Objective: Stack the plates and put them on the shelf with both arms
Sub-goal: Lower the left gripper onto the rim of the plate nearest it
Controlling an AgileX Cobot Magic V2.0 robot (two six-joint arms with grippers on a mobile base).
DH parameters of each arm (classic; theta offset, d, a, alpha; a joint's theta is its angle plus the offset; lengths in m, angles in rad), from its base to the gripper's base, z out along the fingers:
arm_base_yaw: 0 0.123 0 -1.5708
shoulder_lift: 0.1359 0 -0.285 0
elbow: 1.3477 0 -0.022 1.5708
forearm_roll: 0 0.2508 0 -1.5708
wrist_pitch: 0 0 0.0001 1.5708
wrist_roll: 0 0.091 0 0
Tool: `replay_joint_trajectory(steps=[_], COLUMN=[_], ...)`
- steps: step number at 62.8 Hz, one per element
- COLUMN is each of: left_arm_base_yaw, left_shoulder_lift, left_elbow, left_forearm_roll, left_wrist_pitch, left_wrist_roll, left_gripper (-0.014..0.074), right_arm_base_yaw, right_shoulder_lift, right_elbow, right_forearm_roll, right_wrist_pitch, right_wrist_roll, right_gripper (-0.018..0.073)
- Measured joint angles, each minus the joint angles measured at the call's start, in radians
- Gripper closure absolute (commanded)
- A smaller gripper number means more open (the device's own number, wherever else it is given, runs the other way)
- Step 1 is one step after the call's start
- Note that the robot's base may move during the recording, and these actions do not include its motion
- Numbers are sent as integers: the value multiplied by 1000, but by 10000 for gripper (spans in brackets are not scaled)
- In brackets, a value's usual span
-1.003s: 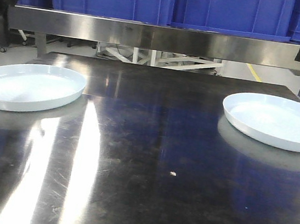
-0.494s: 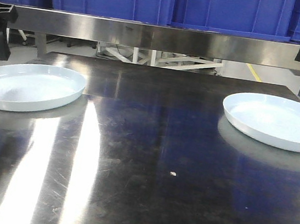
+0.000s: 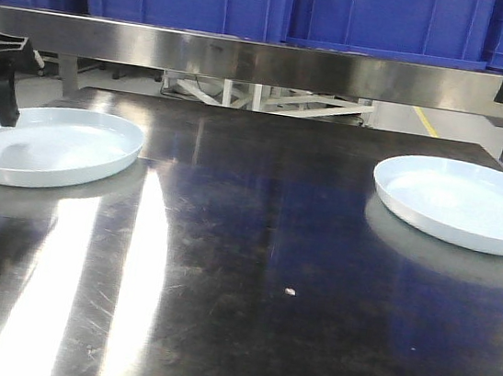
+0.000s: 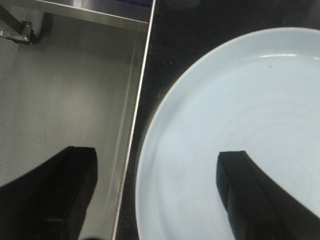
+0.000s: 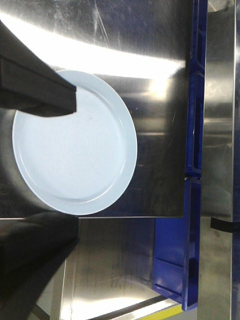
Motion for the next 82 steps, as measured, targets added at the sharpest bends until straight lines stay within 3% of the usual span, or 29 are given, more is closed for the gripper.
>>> replay_joint_trajectory(steps=[59,66,71,78,82], left_arm_base_yaw=[0,0,0,0,0], left_shoulder_lift=[28,28,28,28,28], left_elbow=[0,0,0,0,0], left_forearm_roll=[0,0,0,0,0], left_wrist_pitch=[-9,-9,-9,-11,-12], left_wrist_roll=[0,0,0,0,0], left_gripper=[70,165,287,526,493], right_arm_base_yaw=[0,0,0,0,0], right_shoulder_lift=[1,1,1,1,1], right_elbow=[0,0,0,0,0], right_forearm_roll=[0,0,0,0,0], right_wrist_pitch=[0,0,0,0,0], right_wrist_roll=[0,0,0,0,0], right_gripper=[31,31,31,31,31])
